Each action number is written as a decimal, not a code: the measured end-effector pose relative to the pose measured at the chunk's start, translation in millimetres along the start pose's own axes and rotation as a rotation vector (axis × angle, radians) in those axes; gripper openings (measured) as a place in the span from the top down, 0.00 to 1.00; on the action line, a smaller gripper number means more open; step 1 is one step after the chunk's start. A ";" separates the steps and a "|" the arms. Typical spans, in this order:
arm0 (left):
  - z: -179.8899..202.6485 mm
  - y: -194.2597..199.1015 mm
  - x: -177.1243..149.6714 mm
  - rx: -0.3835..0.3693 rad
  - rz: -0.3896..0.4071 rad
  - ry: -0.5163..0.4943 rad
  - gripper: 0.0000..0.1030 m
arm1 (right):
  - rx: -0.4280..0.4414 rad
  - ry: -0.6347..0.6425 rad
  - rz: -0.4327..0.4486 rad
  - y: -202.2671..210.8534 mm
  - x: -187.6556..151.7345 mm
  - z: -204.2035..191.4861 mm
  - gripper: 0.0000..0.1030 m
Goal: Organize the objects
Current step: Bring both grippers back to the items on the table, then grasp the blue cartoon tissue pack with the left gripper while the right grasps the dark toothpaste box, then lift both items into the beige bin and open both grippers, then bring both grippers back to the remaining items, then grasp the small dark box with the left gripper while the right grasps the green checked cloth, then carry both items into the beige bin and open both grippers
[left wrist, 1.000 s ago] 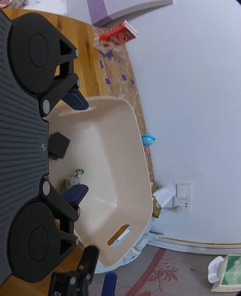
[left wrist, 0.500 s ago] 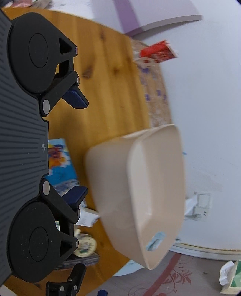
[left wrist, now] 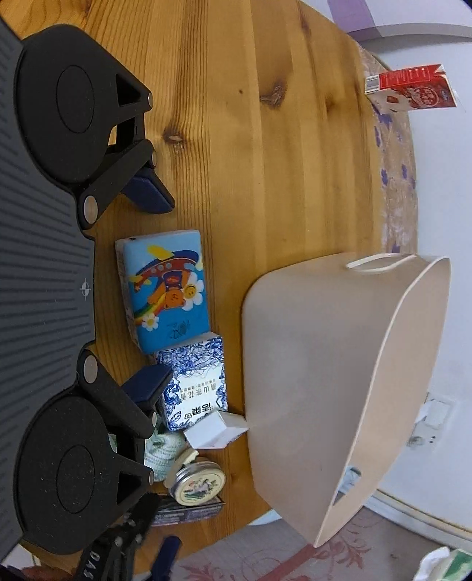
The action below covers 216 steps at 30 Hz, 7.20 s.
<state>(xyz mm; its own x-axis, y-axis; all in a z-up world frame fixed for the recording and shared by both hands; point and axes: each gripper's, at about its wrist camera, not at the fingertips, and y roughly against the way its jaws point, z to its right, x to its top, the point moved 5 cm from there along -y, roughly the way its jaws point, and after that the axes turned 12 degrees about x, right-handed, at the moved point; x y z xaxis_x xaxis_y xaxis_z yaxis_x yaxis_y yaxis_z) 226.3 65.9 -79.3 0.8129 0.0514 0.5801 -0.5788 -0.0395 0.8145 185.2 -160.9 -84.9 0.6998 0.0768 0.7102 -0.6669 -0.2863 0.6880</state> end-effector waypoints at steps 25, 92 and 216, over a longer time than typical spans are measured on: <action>-9.2 57.7 6.3 0.081 0.186 -0.045 0.38 | -0.001 -0.001 0.127 43.3 8.7 -11.4 0.79; 63.4 59.2 100.4 0.107 0.285 -0.160 0.18 | 0.074 0.189 0.217 59.6 118.8 -17.9 0.29; 98.2 -9.1 130.4 0.086 0.190 -0.211 0.31 | 0.135 0.140 0.113 -26.0 144.8 12.6 0.61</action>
<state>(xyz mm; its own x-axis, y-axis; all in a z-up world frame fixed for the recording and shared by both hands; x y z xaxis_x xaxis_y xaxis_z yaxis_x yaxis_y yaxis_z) 344.0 -25.0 -11.3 0.6910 -0.1732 0.7018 -0.7218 -0.1134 0.6827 307.1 -154.4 -1.8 0.5742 0.1661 0.8017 -0.6921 -0.4247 0.5837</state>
